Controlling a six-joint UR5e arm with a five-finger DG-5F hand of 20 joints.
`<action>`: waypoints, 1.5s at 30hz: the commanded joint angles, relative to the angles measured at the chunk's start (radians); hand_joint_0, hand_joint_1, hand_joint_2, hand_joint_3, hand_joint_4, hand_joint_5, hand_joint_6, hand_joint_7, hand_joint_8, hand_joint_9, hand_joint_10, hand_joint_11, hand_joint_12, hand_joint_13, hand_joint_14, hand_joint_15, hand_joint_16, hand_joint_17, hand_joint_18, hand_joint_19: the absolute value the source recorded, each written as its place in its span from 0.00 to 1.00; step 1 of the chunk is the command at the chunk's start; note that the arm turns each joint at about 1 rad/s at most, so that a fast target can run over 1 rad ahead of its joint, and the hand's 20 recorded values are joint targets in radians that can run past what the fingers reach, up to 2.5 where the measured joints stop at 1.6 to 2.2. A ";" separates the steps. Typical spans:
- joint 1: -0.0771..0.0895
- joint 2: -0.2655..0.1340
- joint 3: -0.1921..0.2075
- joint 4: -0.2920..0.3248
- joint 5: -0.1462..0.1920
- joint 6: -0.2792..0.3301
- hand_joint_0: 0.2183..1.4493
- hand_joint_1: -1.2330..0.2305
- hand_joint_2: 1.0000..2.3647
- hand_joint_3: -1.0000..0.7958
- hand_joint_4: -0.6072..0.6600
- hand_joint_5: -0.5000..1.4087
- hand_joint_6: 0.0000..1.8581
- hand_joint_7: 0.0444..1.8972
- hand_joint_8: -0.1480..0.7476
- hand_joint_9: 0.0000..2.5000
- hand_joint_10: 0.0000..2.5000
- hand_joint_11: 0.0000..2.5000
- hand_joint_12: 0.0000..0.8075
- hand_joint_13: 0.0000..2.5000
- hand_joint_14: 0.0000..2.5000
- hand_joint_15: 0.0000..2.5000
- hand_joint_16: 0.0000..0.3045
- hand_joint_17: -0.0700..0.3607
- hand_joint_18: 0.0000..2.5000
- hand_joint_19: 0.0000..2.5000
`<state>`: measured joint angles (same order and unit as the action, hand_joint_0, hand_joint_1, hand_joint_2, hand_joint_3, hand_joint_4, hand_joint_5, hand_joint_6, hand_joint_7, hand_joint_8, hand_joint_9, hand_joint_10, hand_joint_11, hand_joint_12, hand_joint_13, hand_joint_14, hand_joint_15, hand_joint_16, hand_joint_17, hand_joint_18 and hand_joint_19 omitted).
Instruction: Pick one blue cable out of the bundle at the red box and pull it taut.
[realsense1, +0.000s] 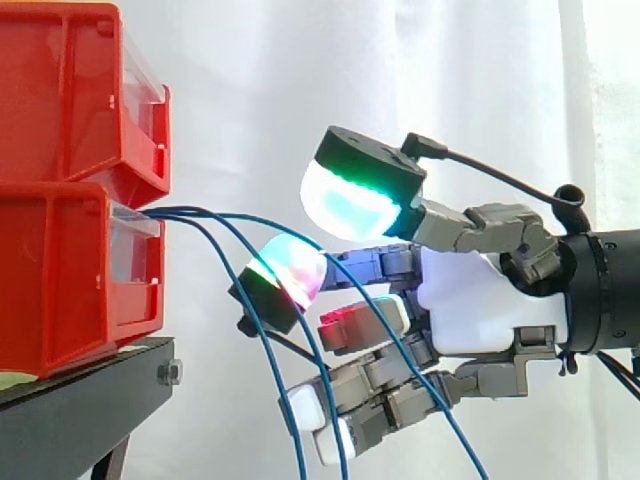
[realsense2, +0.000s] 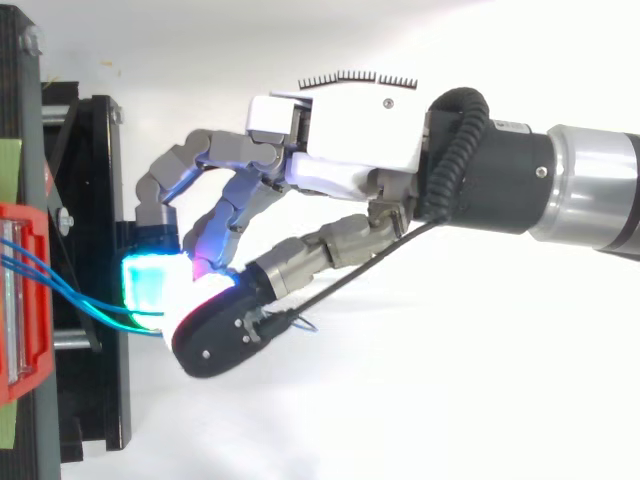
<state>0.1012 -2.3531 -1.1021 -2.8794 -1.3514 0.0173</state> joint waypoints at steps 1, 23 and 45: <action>0.000 0.000 0.001 0.000 0.000 0.001 0.18 0.24 0.00 0.28 0.48 0.15 0.50 0.45 0.43 0.39 0.13 0.52 0.50 0.33 0.01 0.25 0.19 0.46 0.28 0.18; 0.000 0.001 0.005 0.000 0.000 0.001 0.38 0.25 0.00 0.28 0.40 0.15 0.50 0.48 0.38 0.40 0.03 0.58 0.44 0.32 0.01 0.24 0.16 0.41 0.28 0.17; 0.000 0.000 0.007 -0.001 0.000 0.001 0.33 0.36 0.01 0.35 0.40 0.15 0.50 0.50 0.36 0.42 0.02 0.59 0.45 0.32 0.01 0.25 0.16 0.41 0.26 0.20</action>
<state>0.1012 -2.3528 -1.0953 -2.8808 -1.3514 0.0184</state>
